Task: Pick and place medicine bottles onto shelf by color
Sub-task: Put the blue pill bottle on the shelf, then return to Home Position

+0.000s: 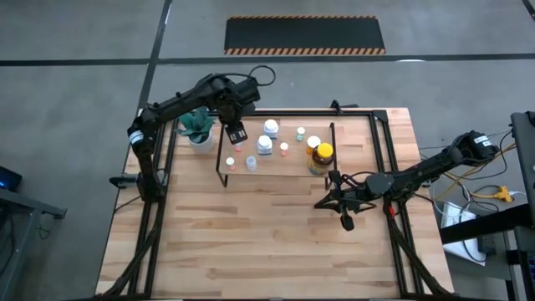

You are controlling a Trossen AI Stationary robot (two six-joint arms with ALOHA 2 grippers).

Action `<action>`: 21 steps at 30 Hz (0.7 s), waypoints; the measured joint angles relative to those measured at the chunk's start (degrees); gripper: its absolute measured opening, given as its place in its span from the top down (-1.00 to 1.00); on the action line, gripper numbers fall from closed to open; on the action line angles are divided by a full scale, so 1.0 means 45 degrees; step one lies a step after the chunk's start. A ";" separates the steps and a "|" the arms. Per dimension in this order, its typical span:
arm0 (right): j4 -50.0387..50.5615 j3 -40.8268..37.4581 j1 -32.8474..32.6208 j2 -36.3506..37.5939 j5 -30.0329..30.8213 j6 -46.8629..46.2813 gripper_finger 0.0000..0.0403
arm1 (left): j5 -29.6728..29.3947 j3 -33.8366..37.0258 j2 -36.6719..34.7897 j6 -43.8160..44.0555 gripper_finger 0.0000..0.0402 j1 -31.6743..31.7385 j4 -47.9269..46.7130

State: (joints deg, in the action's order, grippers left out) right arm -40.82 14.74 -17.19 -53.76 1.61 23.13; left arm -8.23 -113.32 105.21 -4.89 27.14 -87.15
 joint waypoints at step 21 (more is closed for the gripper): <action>-0.0024 0.0000 0.0000 0.0024 -0.0005 0.0005 0.96 | 0.0005 -0.0040 -0.0277 0.0026 0.34 -0.0185 -0.0101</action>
State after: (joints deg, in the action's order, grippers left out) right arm -40.93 14.74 -17.19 -53.65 1.58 23.16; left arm -8.21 -113.50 103.96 -4.77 26.30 -87.60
